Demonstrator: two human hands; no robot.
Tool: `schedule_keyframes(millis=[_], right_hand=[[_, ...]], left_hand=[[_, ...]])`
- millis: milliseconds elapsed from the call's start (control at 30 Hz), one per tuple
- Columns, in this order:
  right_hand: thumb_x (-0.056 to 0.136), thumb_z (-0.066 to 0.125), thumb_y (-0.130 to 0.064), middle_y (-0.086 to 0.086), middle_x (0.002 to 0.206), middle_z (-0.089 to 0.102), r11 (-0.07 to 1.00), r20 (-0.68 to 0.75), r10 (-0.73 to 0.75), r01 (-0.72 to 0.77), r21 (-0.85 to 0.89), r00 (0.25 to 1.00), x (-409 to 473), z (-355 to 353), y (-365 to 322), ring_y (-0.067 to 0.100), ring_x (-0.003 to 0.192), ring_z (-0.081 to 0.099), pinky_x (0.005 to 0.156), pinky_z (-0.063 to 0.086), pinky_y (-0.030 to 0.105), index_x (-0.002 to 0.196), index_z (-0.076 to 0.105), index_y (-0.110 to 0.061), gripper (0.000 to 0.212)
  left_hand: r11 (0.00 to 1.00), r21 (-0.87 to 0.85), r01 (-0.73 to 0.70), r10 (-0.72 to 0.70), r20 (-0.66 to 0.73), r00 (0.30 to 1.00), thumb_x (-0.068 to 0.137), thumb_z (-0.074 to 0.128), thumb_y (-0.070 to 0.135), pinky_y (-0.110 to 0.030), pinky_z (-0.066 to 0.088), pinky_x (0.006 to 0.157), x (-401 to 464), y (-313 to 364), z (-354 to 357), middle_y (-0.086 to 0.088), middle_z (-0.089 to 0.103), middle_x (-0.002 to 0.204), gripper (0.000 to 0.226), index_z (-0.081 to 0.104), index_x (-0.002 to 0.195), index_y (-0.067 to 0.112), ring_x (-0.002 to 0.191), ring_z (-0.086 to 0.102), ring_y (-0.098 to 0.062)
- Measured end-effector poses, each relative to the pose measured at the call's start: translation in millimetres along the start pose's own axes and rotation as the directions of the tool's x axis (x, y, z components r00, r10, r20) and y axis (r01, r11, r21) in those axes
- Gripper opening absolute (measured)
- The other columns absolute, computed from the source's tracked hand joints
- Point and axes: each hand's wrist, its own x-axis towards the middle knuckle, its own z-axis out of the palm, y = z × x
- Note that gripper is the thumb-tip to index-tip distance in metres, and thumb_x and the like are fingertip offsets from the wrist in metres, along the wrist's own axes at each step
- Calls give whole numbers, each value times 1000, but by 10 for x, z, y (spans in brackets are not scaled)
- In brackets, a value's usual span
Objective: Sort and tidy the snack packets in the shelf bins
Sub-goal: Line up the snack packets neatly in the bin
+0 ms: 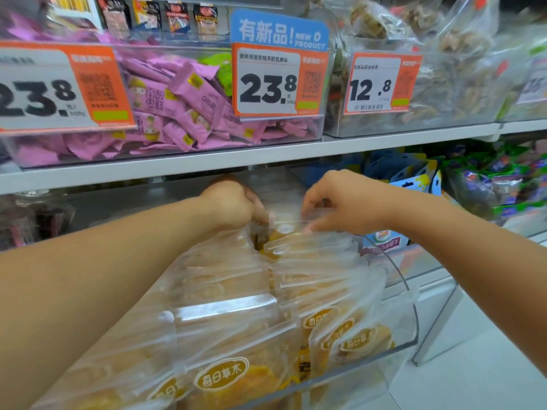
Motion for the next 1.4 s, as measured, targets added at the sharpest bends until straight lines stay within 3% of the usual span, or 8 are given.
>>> schedule_keyframes(millis=[333,533,700,833,1000,1133,1267,1400], right_hand=[[85,78,-15,-10,92,77,998,-19,62,-62,20,998,213,188,7,4,79,61,83,53,26,95,81,-25,14],[86,75,-35,-13,85,73,985,-34,70,-64,160,997,-59,34,-24,0,80,65,79,53,22,97,79,-24,16],[80,77,-46,-12,97,64,993,-206,51,-28,114,977,-509,0,-34,7,83,63,74,50,24,104,71,-30,30],[82,78,-39,-14,90,70,993,-67,87,-81,81,994,-501,-66,-7,1,72,60,59,42,8,99,77,-30,20],[81,70,-54,-8,73,69,975,-92,37,-16,220,995,-601,-307,-215,4,64,60,63,47,20,82,76,-26,28],[62,63,-78,-16,105,69,922,154,-21,-41,385,988,-1006,-256,-530,0,94,64,88,55,34,107,70,-41,59],[74,60,-78,-22,135,48,997,47,23,-27,74,999,-1195,102,-880,6,123,48,101,45,34,139,38,-48,75],[85,31,-73,-10,130,47,969,-48,157,-163,-185,986,-1186,245,-963,22,120,47,93,46,41,131,35,-38,57]], left_hand=[[996,28,-87,87,9,996,83,78,42,-31,54,79,-93,-56,-9,0,77,82,22,79,79,20,83,68,-22],[947,180,-265,269,2,963,92,57,56,-31,50,92,-366,-40,-50,11,71,97,51,55,129,22,98,64,-8],[833,385,-397,441,-29,897,79,73,55,-30,44,91,-509,-29,-117,9,61,108,30,70,97,31,104,56,-12],[802,440,-403,430,43,902,76,77,55,-29,45,83,-515,76,-128,13,60,96,29,65,92,34,93,57,-10],[838,327,-438,438,76,896,77,52,76,-30,50,69,-654,234,-117,13,67,73,45,67,83,34,71,61,-2],[821,356,-445,319,360,877,74,31,87,-34,49,97,-900,275,-172,21,62,115,70,59,122,44,107,59,0],[790,387,-476,254,500,828,80,16,86,-29,20,121,-1132,91,-148,28,25,154,84,24,153,45,145,24,1],[788,470,-398,199,417,887,93,13,66,-25,-1,123,-1216,-33,-77,13,-3,166,77,4,160,30,152,-4,-2]])
